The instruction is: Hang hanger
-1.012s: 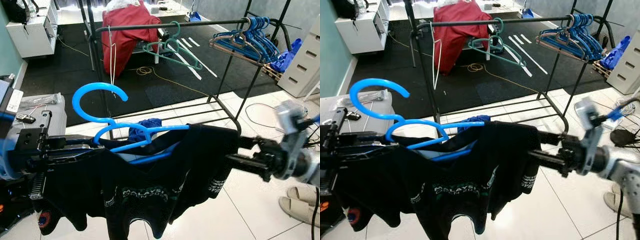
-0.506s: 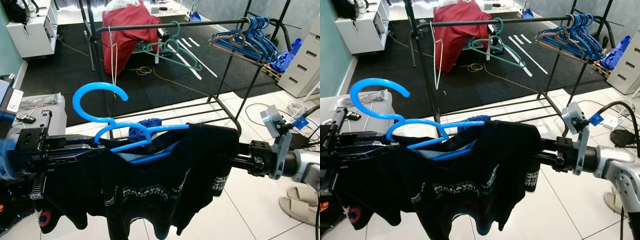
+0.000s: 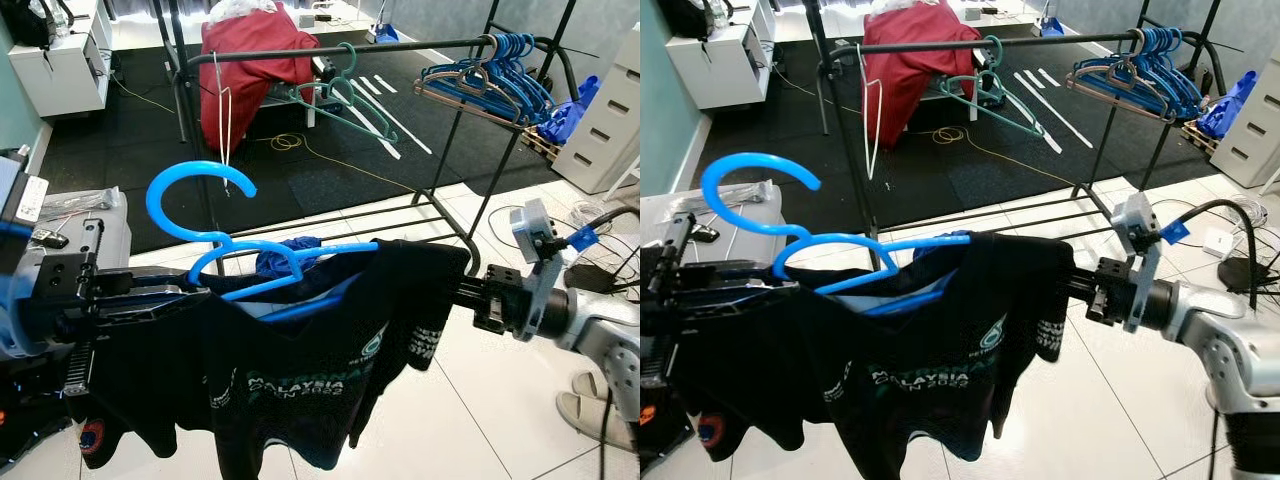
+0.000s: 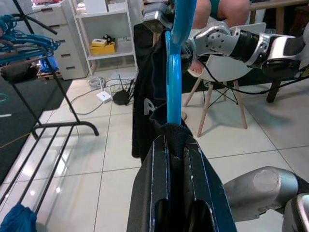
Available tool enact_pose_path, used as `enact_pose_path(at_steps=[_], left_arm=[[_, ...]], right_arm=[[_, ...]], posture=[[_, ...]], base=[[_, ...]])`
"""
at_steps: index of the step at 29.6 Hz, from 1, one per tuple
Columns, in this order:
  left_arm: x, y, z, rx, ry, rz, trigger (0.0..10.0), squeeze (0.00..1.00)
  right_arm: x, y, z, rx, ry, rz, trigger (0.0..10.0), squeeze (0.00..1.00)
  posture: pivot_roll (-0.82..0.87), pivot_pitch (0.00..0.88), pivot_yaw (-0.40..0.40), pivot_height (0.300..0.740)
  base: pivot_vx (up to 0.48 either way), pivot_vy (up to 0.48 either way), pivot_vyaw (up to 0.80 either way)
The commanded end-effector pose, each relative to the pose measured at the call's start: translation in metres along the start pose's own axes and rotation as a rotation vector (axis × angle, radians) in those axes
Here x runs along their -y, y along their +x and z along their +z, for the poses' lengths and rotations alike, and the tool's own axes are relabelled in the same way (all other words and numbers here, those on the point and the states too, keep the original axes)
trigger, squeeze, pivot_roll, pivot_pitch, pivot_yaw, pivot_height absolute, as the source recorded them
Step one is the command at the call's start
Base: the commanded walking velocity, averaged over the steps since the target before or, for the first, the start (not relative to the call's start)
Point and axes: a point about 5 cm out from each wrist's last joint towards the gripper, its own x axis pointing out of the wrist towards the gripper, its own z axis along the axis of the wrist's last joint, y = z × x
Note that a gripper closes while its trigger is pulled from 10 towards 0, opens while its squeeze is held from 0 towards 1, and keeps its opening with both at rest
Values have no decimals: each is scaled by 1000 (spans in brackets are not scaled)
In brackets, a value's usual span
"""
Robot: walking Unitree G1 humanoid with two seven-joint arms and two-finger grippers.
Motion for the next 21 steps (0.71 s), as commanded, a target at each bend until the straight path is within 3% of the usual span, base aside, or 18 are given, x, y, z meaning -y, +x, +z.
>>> enact_pose_path(at_steps=[1,4,7,8,13,14,16,19,21], left_arm=[[-6,-4,-4,-40,14,49,10000,0],[-19,-19,-19,-132,10,174,10000,0],[-19,-25,-24,-169,2,188,10000,0],[-17,-36,-31,-229,-9,204,10000,0],[-18,-45,-32,-271,-4,231,10000,0],[-19,-51,-32,-286,-3,248,10000,0],[-19,-51,-32,-286,-3,248,10000,0],[-18,-58,-27,-278,-5,255,10000,0],[-16,-59,-19,-216,4,237,10000,0]], right_arm=[[7,-1,10,68,-17,-64,0,0],[19,-9,33,234,15,-140,0,0],[24,-14,42,294,26,-176,0,0],[36,-27,60,409,42,-252,0,0],[46,-40,76,501,48,-323,0,0],[54,-50,83,538,35,-398,0,0],[54,-50,83,538,35,-398,0,0],[69,-68,91,598,31,-572,0,0],[79,-77,86,593,52,-690,0,0]], posture=[[-69,61,-16,740],[-67,61,-17,740],[-72,60,-17,740],[-73,61,-18,740],[-72,63,-20,740],[-73,65,-18,740],[-73,65,-18,740],[-71,70,-19,740],[-71,70,-19,740]], base=[[0,0,0],[0,0,0],[0,0,0],[0,0,0],[0,0,0],[0,0,0],[0,0,0],[0,0,0],[0,0,0]])
